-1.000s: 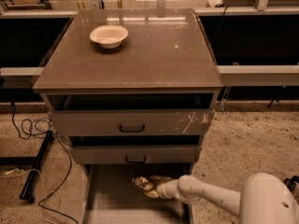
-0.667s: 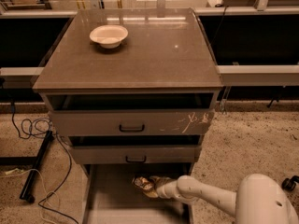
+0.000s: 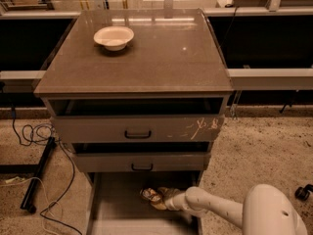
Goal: Place orange can into bottom drawer
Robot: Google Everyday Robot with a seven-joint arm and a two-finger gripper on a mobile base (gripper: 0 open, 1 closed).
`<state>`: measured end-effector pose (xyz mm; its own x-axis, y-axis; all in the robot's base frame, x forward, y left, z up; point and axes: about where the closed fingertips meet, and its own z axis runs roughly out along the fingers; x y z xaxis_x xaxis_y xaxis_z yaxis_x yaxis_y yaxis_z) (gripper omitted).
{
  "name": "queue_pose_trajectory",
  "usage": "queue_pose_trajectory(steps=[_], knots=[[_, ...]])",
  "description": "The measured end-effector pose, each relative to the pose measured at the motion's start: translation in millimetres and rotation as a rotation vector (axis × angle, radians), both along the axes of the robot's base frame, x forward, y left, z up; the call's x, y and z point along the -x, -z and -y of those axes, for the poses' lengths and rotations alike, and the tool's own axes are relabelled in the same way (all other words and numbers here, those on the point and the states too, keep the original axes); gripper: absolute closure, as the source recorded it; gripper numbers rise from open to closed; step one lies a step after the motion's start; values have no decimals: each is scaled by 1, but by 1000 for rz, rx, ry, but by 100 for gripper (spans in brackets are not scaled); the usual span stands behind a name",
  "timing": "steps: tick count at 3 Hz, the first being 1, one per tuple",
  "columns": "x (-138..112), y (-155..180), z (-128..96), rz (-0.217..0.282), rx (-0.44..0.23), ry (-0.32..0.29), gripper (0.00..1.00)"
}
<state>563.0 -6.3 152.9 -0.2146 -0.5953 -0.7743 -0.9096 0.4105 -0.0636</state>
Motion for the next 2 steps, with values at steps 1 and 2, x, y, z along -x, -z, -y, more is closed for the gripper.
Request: queue_pose_trajectory(steps=[1,2], knots=[[0,0,0,0,0,0,81],[0,0,0,0,0,0,50]])
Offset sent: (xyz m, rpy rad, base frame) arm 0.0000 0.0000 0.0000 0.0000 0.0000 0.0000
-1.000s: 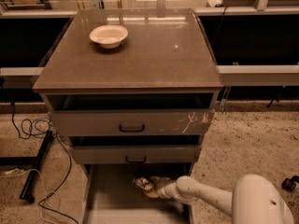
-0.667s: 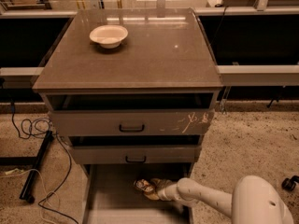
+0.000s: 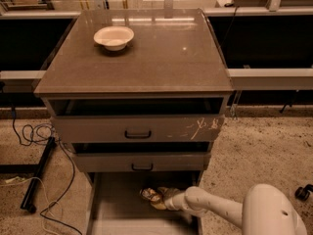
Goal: Place orange can into bottom drawer
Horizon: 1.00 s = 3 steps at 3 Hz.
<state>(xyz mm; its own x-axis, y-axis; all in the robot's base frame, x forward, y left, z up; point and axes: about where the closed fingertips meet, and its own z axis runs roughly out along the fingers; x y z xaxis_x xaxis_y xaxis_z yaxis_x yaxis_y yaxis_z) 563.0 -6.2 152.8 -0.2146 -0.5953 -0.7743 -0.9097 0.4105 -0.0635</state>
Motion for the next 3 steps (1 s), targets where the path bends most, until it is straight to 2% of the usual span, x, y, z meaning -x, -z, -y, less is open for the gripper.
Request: queue_pose_trajectory(steps=[2,3], knots=[[0,0,0,0,0,0,3],[0,0,0,0,0,0,0]])
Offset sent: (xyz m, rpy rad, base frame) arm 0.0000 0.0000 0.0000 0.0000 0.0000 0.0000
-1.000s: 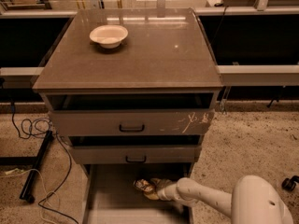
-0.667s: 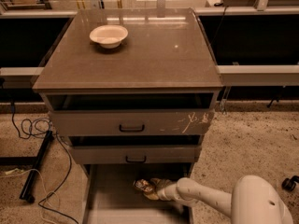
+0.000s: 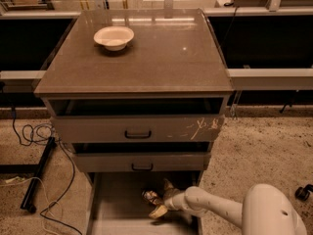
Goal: Place orange can into bottom drawer
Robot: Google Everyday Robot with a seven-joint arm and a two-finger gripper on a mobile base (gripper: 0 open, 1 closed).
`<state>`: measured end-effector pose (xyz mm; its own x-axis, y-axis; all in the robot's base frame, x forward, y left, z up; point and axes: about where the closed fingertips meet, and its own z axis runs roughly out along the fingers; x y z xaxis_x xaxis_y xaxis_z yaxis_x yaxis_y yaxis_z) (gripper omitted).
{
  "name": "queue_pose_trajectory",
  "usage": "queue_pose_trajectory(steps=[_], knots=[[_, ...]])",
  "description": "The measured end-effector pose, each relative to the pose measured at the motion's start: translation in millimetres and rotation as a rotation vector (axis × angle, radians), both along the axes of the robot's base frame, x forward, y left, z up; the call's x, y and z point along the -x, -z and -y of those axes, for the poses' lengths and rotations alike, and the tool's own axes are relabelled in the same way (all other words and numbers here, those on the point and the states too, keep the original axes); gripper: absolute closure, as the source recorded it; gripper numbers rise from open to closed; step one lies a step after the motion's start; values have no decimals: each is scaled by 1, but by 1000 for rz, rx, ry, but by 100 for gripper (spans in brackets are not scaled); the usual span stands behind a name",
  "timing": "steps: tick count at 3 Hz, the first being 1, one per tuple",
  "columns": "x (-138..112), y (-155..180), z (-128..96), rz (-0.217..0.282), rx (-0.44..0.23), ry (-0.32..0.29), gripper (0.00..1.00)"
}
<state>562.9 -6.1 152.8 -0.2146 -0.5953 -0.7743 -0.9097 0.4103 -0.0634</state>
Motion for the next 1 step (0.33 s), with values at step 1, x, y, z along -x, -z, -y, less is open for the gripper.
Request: queue_pose_trajectory(steps=[1], knots=[[0,0,0,0,0,0,0]])
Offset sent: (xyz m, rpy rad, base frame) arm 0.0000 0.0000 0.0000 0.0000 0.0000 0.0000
